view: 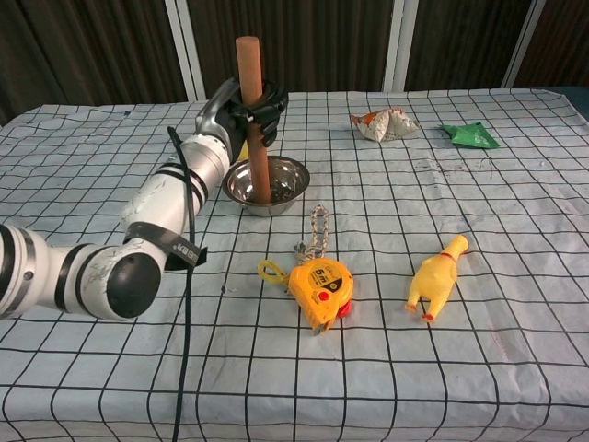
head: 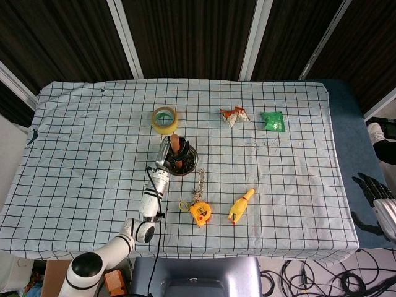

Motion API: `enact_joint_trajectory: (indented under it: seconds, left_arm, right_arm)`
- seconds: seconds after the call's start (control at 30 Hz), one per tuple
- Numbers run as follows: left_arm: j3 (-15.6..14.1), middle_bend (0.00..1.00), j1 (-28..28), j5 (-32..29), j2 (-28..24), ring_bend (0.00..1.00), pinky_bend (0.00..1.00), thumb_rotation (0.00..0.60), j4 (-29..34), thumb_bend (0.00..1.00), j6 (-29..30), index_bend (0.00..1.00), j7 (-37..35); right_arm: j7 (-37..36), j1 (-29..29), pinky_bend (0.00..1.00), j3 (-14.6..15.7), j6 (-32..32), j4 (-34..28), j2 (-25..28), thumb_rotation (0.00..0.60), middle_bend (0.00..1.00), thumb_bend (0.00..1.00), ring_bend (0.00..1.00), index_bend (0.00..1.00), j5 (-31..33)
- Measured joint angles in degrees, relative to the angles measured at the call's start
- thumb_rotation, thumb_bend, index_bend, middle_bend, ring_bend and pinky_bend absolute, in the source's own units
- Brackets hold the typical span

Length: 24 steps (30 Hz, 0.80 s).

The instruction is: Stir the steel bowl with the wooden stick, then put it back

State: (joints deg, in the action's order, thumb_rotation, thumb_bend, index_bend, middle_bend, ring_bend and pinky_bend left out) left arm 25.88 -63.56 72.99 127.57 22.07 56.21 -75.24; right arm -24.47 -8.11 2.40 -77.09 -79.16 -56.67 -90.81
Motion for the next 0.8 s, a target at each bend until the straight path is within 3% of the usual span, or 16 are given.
enact_joint_trajectory:
  seconds: [0.2,0.47,0.67,0.8]
  left_arm:
    - [-1.28,1.0,-0.03,0.55,1.26,1.0,1.0,0.6,-2.25,1.0,-0.29,1.0,-1.51]
    - [-1.06,1.0,0.97,1.43,-2.09,0.98,1.0,0.6,2.23,1.0,6.99,1.0,-1.97]
    - [-3.05,1.0,5.57,4.53,-9.86,0.96,1.0,0.6,15.62,1.0,16.0,1.0,3.93]
    - [-6.67,1.0,10.92,6.34,-16.04,0.95,1.0,0.6,27.75,0.98,19.82,1.0,14.48]
  right_arm:
    - [0.45,0.2,0.12,0.04,-0.33,-0.44,0.06,0.6,0.0,0.33,0.0,0.0,-0.13]
    - [0.94,0.19,0.12,0.47,-0.6,-0.7,-0.02,0.6,0.0,0.34,0.0,0.0,-1.35]
    - [0.76,0.76,0.12,0.76,-2.69,-0.84,0.18,0.6,0.0,0.33,0.0,0.0,-2.49]
    - [1.25,0.95,0.12,0.87,-2.87,-0.86,0.07,0.6,0.0,0.34,0.0,0.0,-2.72]
